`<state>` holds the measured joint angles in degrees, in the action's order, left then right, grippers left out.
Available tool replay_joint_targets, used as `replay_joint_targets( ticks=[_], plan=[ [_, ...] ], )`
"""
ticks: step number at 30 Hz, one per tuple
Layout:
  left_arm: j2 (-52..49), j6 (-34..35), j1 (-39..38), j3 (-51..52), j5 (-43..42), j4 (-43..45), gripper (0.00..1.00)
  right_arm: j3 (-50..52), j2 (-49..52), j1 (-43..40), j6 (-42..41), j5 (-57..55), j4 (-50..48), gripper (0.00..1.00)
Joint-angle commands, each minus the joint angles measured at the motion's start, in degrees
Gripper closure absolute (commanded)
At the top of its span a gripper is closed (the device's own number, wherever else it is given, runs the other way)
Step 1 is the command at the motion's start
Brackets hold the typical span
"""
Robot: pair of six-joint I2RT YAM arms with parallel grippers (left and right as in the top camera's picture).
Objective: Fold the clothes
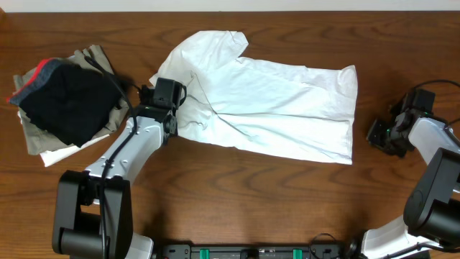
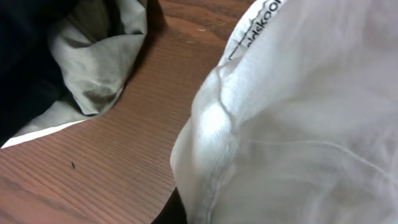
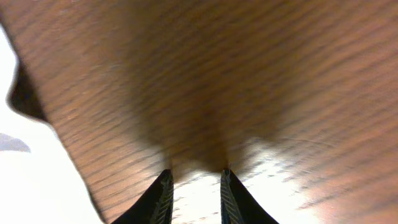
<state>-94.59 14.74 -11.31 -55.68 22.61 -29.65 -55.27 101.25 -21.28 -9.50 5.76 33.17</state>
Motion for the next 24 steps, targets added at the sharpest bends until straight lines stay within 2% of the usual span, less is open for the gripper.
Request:
replay_joint_targets(
  ticks=[1,6,8,14,24],
  plan=[
    [0.7,-0.5,-0.1,0.3,0.3,-0.3,0.94,0.5,0.1,-0.1,3.7,8.6,-0.1,0.73],
    [0.7,-0.5,-0.1,0.3,-3.3,-1.2,0.93,0.5,0.1,-0.1,9.8,25.1,-2.3,0.74],
    [0.7,-0.5,-0.1,0.3,-4.2,-1.4,0.94,0.5,0.1,-0.1,9.8,27.3,-3.2,0.73],
    [0.6,-0.5,-0.1,0.3,-4.2,-2.0,0.93,0.5,0.1,0.0,9.8,24.7,-4.0,0.62],
    [0.6,-0.5,-0.1,0.3,-4.2,-3.0,0.93,2.1,0.1,1.4,9.7,19.2,-4.4,0.59]
  ],
)
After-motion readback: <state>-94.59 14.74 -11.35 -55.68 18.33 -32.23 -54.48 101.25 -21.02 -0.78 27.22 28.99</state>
